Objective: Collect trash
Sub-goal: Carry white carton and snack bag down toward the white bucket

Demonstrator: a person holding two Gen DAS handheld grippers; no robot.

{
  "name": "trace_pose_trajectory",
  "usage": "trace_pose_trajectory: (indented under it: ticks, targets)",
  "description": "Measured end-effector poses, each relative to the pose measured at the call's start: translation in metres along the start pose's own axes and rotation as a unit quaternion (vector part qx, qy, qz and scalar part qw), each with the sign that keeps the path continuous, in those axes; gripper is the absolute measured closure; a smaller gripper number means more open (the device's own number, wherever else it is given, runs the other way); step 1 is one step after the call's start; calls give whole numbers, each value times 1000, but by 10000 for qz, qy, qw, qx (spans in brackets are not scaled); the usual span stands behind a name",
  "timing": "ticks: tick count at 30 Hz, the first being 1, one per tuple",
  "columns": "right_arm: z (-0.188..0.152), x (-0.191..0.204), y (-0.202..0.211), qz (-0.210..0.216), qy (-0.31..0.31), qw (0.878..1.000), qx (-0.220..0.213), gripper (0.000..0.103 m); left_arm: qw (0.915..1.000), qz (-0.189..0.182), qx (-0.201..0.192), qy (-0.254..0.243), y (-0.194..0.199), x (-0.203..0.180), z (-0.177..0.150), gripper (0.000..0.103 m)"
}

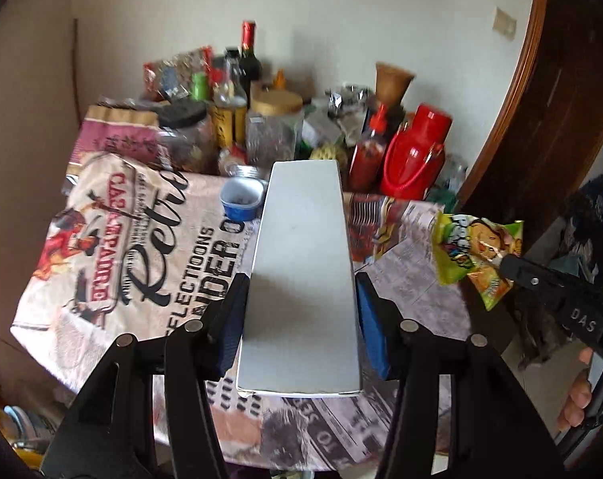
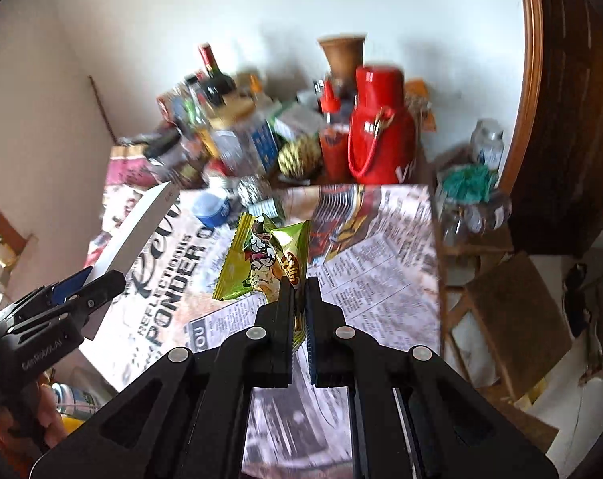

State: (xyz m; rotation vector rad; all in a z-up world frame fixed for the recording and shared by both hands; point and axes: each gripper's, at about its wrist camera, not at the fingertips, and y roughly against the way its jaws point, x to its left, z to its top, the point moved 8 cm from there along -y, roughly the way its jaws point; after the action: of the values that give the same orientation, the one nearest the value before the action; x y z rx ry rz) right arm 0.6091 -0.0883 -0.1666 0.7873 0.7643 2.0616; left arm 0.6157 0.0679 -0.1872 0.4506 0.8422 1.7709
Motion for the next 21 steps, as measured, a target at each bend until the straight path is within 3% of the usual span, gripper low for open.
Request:
trace_pose_trajectory:
  ticks: [9, 21]
  targets:
    - [1, 18, 88, -12, 178, 9973, -718, 98, 9985, 188, -495, -158, 85, 0, -7, 51]
    - [-46, 81, 143, -466, -80, 9916, -1203, 98, 9947, -328, -874, -434, 170, 40, -39, 51]
